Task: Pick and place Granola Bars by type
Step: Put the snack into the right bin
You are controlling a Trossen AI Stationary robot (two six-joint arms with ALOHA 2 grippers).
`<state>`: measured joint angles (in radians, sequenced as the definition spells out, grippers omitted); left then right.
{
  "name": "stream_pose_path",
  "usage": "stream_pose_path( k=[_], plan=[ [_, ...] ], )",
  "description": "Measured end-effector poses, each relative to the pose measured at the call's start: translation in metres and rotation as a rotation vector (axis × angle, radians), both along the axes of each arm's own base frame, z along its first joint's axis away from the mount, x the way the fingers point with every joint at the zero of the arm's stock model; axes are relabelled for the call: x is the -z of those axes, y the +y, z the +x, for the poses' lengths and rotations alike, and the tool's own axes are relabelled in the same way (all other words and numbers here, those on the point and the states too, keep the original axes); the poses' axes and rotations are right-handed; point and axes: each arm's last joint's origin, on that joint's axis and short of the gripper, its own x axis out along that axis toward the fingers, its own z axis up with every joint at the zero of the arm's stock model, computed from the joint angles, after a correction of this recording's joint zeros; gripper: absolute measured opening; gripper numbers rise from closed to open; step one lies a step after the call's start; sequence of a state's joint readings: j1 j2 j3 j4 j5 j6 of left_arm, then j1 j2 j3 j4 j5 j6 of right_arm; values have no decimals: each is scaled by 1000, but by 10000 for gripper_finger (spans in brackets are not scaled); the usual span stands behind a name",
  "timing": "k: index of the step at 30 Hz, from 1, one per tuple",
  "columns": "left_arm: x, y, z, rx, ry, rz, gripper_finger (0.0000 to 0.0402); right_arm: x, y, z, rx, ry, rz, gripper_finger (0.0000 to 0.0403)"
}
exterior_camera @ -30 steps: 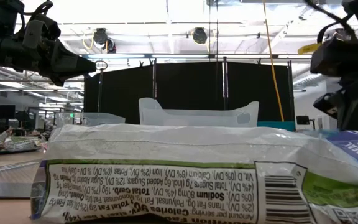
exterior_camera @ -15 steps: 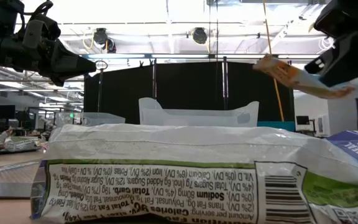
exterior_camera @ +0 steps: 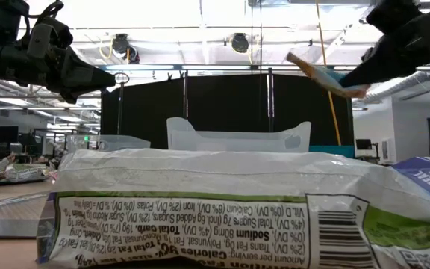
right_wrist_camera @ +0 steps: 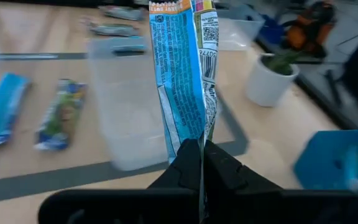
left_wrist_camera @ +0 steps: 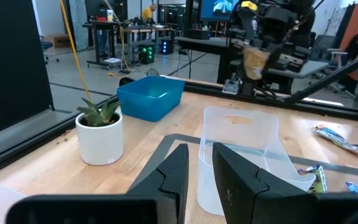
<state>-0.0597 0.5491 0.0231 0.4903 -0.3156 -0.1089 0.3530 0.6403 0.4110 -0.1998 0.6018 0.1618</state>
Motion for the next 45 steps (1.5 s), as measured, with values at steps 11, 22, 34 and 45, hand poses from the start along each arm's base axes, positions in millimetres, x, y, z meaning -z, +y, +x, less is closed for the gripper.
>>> stream_pose_path(
  k=[11,22,34,45],
  plan=[
    [0,0,0,0,0,0,79,3,-41,3,236,-100,-49,0],
    [0,0,0,0,0,0,79,1,-94,-9,430,-252,-76,0],
    [0,0,0,0,0,0,79,9,-135,-16,613,-56,-30,0],
    [0,0,0,0,0,0,79,37,-158,-8,619,62,88,0]
  ],
)
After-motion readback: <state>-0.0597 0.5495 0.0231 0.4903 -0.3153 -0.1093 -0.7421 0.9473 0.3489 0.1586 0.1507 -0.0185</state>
